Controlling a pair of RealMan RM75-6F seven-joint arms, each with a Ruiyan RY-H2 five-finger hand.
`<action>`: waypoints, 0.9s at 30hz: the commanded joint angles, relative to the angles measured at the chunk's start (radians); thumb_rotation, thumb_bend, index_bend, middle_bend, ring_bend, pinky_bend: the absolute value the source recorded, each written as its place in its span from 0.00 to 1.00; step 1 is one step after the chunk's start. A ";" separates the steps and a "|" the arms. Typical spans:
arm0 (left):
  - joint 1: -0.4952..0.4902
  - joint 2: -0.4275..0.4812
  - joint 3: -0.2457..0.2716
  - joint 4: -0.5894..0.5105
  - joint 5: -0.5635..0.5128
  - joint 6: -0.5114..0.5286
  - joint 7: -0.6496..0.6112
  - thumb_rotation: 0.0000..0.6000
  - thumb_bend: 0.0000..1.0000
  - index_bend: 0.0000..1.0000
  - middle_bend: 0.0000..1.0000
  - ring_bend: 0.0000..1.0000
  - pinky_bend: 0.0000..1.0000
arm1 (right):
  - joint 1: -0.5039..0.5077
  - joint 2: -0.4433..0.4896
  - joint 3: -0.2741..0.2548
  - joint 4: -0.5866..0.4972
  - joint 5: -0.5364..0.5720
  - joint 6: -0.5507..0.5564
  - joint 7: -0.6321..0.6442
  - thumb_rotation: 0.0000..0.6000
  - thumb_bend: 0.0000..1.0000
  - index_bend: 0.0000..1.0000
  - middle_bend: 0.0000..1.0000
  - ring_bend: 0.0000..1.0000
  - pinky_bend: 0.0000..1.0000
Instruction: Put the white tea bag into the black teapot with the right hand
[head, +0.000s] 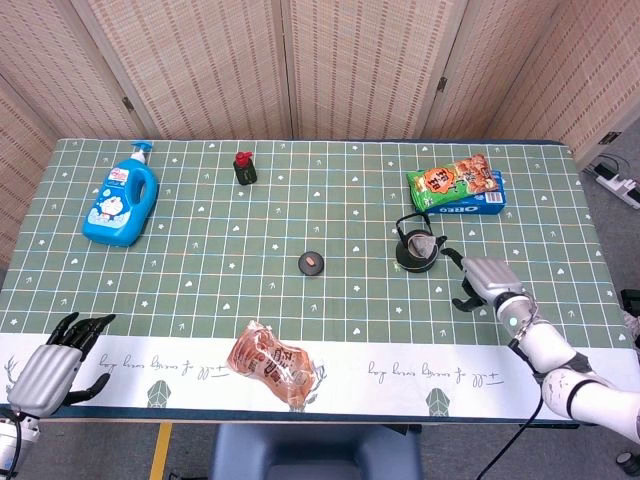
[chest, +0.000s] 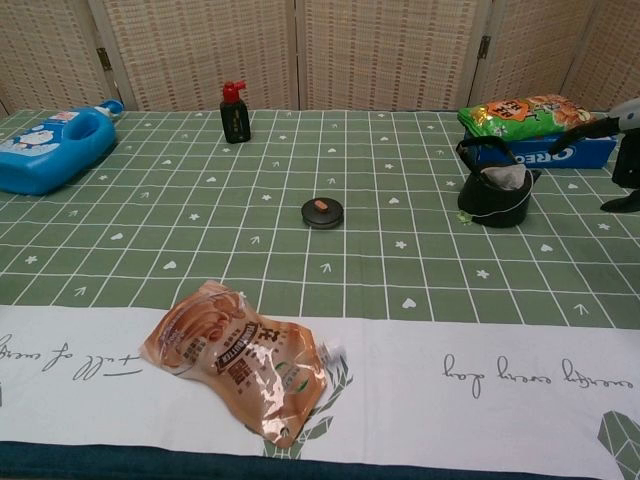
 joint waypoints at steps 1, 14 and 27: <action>-0.001 -0.001 -0.001 0.000 -0.002 -0.002 0.002 1.00 0.32 0.00 0.10 0.09 0.04 | 0.009 0.043 0.070 0.068 -0.051 -0.165 0.167 1.00 0.37 0.09 0.94 0.77 0.68; 0.000 0.002 -0.002 0.001 -0.002 0.001 -0.006 1.00 0.32 0.00 0.10 0.09 0.04 | 0.130 0.036 -0.037 0.143 -0.031 -0.199 0.235 1.00 0.37 0.09 0.94 0.77 0.68; -0.002 0.002 -0.005 0.004 -0.013 -0.006 -0.009 1.00 0.32 0.00 0.10 0.09 0.04 | 0.363 -0.038 -0.294 0.192 0.257 -0.136 0.124 1.00 0.37 0.12 0.94 0.77 0.68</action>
